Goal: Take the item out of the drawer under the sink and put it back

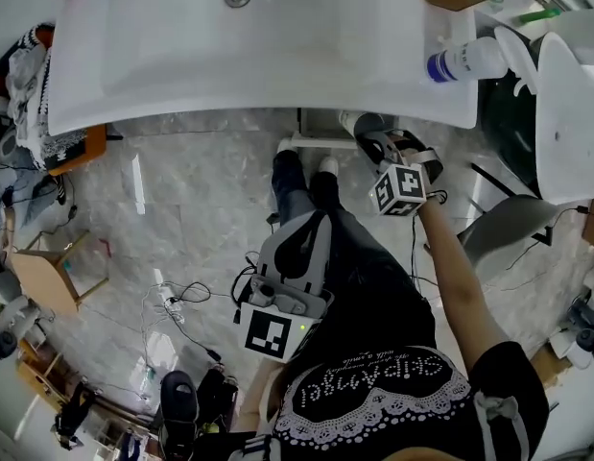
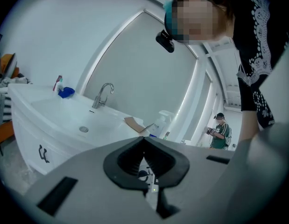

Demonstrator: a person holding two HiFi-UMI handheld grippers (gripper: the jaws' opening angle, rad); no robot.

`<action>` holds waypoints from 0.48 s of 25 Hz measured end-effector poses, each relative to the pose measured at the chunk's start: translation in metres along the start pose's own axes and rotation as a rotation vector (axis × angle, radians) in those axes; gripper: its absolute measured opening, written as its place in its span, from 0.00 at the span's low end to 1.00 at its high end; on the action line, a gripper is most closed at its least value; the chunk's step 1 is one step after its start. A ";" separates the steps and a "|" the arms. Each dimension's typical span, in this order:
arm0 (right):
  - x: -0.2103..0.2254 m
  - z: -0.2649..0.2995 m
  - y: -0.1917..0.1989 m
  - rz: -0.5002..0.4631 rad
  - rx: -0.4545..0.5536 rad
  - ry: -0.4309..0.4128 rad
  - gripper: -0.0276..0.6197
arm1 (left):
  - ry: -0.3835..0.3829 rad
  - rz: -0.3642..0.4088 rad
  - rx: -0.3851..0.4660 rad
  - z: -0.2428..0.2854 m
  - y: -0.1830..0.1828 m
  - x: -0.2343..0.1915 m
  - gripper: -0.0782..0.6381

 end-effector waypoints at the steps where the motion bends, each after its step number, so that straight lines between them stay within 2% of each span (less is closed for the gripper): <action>1: -0.001 0.005 0.001 0.005 -0.002 -0.011 0.08 | -0.003 -0.010 -0.003 0.001 0.002 -0.001 0.11; 5: 0.001 0.027 0.005 0.003 -0.030 -0.036 0.08 | 0.005 -0.027 -0.017 0.004 0.012 -0.005 0.11; 12: 0.000 0.066 0.013 -0.018 -0.105 -0.062 0.08 | -0.024 -0.087 -0.041 0.010 0.019 -0.014 0.11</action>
Point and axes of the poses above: the fingertips, and each gripper's own axes: z forward along the fingers, x to its right, y out of its underside, the point moved 2 cm from there along -z, backward along the fingers, and after that the axes turned 5 degrees about -z, right-handed, at the moved point
